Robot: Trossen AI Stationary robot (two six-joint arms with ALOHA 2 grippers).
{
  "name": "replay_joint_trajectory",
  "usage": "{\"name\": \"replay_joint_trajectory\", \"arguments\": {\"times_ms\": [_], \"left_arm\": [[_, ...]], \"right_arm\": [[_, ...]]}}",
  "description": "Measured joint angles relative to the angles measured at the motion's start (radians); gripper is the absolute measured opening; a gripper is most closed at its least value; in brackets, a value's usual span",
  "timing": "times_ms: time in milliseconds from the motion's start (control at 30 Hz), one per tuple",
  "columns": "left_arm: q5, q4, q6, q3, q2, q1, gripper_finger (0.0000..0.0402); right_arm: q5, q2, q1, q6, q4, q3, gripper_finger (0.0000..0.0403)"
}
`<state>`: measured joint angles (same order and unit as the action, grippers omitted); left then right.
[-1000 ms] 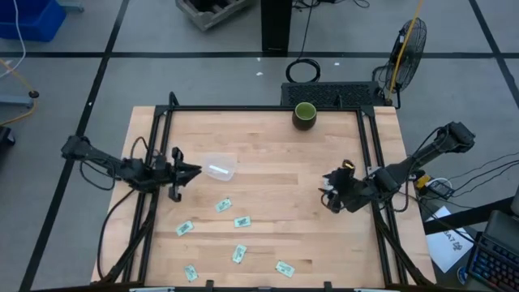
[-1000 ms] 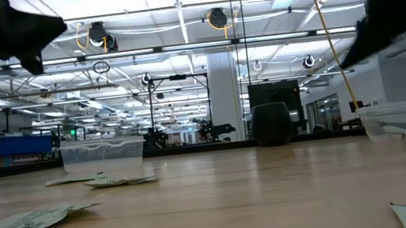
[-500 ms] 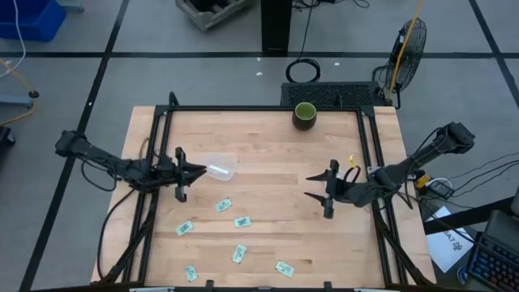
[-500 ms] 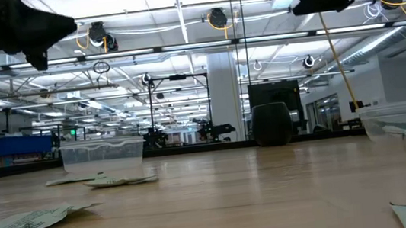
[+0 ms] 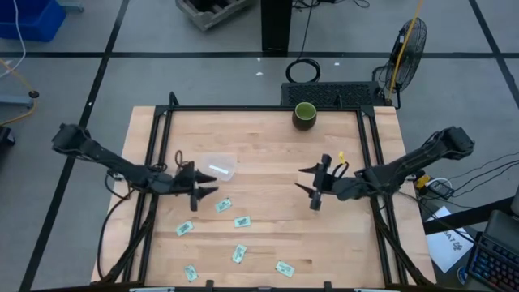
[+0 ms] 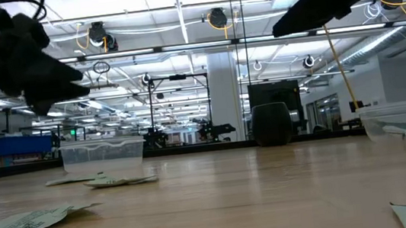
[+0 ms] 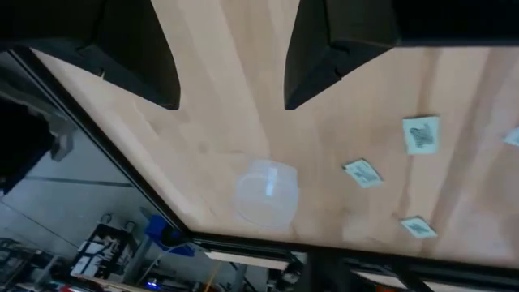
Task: Pick and place Stevia / Truvia into bins
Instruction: Put the white stevia packet into the transparent rectangular container
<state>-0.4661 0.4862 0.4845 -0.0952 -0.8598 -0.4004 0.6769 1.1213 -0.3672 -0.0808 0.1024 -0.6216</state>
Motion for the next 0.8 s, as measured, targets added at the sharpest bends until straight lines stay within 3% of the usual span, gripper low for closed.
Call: {"name": "replay_joint_trajectory", "arguments": {"times_ms": [133, 267, 367, 567, 800], "left_arm": [[0.018, 0.04, 0.076, -0.007, -0.123, -0.058, 0.0235], [-0.002, 0.025, 0.016, -0.099, -0.269, -0.105, 0.0238], [0.005, -0.092, -0.038, -0.199, -0.376, -0.127, 0.0239], [-0.002, -0.429, 0.099, -0.342, -0.501, -0.113, 0.0239], [0.022, -0.423, 0.193, -0.349, -0.605, -0.112, 0.0239]], "right_arm": [[-0.001, 0.014, 0.029, -0.001, 0.0, 0.0, 0.0216], [-0.001, 0.027, 0.05, -0.003, 0.007, 0.0, 0.0212], [-0.001, 0.028, 0.055, -0.007, 0.007, 0.0, 0.0211], [-0.001, 0.028, 0.055, -0.011, 0.014, 0.0, 0.0211], [-0.001, 0.028, 0.054, -0.011, 0.014, 0.0, 0.021]]}}
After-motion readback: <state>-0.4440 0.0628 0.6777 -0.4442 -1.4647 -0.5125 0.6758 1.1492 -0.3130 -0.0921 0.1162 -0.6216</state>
